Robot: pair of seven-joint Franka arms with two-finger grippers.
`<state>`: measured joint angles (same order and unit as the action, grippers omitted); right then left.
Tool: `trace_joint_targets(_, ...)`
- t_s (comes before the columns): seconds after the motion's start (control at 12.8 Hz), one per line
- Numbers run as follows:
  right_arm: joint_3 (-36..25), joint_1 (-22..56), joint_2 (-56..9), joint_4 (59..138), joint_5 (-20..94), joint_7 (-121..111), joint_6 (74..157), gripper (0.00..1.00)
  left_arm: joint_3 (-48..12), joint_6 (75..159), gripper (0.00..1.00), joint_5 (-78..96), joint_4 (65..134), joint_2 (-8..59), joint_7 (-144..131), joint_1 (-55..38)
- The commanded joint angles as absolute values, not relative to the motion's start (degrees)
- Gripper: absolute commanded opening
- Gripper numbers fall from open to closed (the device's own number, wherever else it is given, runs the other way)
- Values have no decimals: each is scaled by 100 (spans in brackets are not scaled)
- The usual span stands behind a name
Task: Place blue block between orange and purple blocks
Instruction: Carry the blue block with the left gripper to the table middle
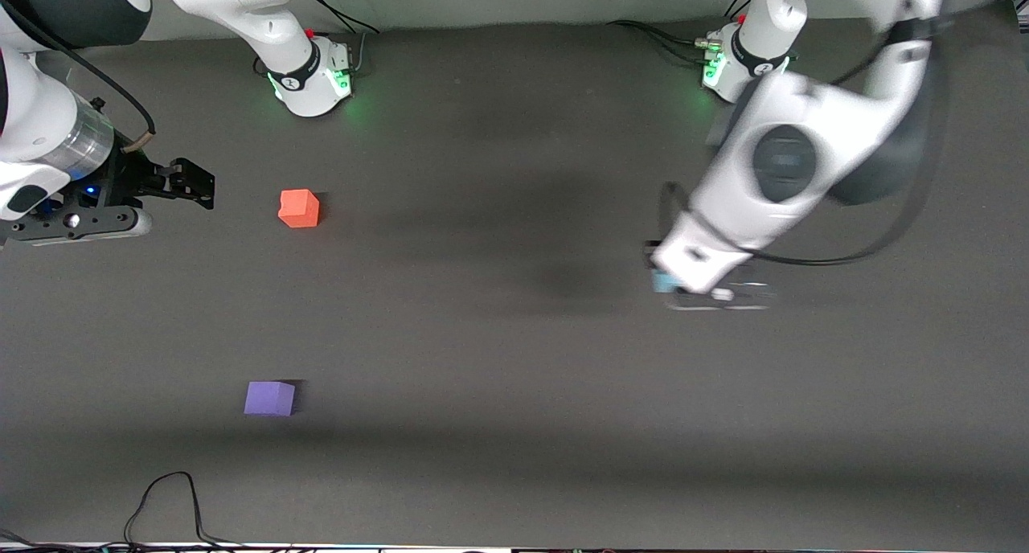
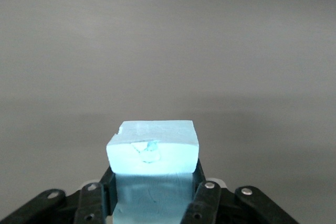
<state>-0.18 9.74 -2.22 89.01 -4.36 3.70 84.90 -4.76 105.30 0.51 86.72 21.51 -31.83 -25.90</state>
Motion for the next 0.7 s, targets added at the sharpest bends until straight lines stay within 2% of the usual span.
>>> trace_joint_targets(0.0,-35,1046,-237,8771,-545,308,8385,100,-343,11000,34,-236,7456,3590,-4389,-3617)
trace_joint_targets(0.16,-35,1037,-264,8763,-545,290,8385,100,-334,11564,34,-570,7007,4356,-5077,-4268)
trace_joint_targets(0.31,-35,1037,-246,8780,-519,290,8385,100,-290,12039,34,-799,6952,4884,-5518,-4761)
trace_joint_targets(0.62,-35,1037,-273,8745,-248,281,8429,100,-290,12444,34,-940,6926,5343,-5801,-5317)
